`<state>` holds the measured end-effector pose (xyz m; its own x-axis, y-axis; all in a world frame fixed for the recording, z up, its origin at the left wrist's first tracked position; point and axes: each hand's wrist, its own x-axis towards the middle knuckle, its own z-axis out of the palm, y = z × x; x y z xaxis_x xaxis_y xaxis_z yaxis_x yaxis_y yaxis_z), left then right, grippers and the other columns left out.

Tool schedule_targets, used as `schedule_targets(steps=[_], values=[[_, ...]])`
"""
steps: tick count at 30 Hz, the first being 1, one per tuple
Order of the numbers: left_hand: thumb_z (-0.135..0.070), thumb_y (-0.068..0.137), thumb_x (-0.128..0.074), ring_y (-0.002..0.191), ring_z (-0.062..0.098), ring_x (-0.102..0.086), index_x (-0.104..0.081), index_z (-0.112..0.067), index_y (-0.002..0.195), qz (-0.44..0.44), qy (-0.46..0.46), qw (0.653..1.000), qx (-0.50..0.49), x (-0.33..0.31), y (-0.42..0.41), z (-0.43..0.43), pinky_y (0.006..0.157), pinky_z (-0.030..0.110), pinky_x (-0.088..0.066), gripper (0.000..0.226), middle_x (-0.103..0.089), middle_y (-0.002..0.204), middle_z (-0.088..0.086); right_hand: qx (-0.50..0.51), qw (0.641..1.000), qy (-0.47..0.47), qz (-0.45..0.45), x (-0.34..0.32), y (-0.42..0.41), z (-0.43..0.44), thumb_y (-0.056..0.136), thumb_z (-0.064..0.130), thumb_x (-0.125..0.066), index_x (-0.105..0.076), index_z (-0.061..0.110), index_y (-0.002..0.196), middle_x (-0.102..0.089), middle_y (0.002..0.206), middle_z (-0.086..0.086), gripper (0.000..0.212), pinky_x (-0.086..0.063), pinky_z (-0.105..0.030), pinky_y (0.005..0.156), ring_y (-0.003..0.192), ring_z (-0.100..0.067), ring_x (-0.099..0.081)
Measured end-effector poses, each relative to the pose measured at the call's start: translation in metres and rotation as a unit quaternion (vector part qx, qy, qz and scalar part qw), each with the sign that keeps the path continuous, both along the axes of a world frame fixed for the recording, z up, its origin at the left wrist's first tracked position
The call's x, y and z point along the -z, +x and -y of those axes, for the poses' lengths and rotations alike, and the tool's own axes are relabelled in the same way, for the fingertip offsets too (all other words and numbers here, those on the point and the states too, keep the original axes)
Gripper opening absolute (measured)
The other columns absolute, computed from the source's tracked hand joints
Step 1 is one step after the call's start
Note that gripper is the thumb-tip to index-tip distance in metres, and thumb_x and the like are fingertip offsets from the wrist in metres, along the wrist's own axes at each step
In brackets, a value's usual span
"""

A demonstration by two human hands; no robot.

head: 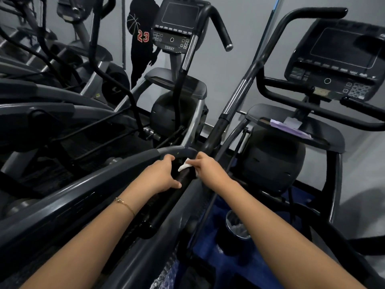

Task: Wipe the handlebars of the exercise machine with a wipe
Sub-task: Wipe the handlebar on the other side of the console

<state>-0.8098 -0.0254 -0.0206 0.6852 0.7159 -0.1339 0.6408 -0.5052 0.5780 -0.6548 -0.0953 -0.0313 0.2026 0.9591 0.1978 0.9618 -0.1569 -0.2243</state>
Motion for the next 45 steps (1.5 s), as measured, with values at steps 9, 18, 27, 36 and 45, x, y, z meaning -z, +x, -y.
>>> schedule_targets(steps=[9,18,27,36,45], values=[[-0.032,0.080,-0.072,0.105,0.016,-0.055,-0.024,-0.026,0.144,-0.039,-0.011,0.999,-0.006,-0.011,0.002,0.004,0.087,0.028,-0.047,0.080,-0.052,0.126,0.002,-0.034,0.999,0.006,-0.006,0.001,0.030,-0.011,0.093,0.002,-0.047,-0.062,0.024,0.121,-0.039,0.091,-0.003,0.038,-0.027,-0.021,0.067,0.081,-0.016,-0.045],[-0.034,0.077,-0.074,0.082,0.009,-0.054,-0.030,-0.026,0.139,-0.002,-0.014,0.999,0.031,-0.003,-0.002,-0.004,0.071,0.021,-0.042,0.076,-0.055,0.102,-0.007,-0.098,0.991,0.086,-0.039,0.023,0.006,0.018,0.090,0.002,-0.052,-0.065,0.013,0.118,-0.052,0.089,-0.007,0.032,-0.037,-0.019,0.069,0.078,-0.014,-0.050],[-0.029,0.073,-0.077,0.080,0.008,-0.062,-0.035,-0.028,0.136,0.084,-0.055,0.995,-0.013,0.005,-0.015,0.000,0.066,0.015,-0.044,0.075,-0.063,0.080,-0.012,-0.088,0.993,0.081,-0.021,0.012,-0.007,0.026,0.092,0.023,-0.056,-0.066,0.017,0.114,-0.054,0.094,-0.005,0.025,-0.043,-0.027,0.069,0.082,-0.017,-0.054],[-0.025,0.069,-0.081,0.081,0.009,-0.063,-0.039,-0.031,0.135,0.128,-0.082,0.988,-0.034,0.018,-0.025,0.006,0.080,0.027,-0.049,0.078,-0.065,0.084,-0.011,-0.144,0.986,0.082,-0.029,0.013,-0.010,0.014,0.085,0.011,-0.059,-0.073,0.012,0.099,-0.064,0.094,-0.007,0.020,-0.045,-0.025,0.074,0.085,-0.023,-0.060],[-0.024,0.068,-0.082,0.083,0.006,-0.063,-0.036,-0.032,0.136,0.128,-0.092,0.987,-0.017,0.017,-0.026,0.001,0.084,0.026,-0.048,0.083,-0.065,0.083,-0.011,-0.125,0.982,0.142,-0.015,0.015,-0.013,0.009,0.083,0.003,-0.049,-0.075,0.015,0.090,-0.064,0.088,-0.005,0.029,-0.041,-0.021,0.071,0.077,-0.025,-0.059]])
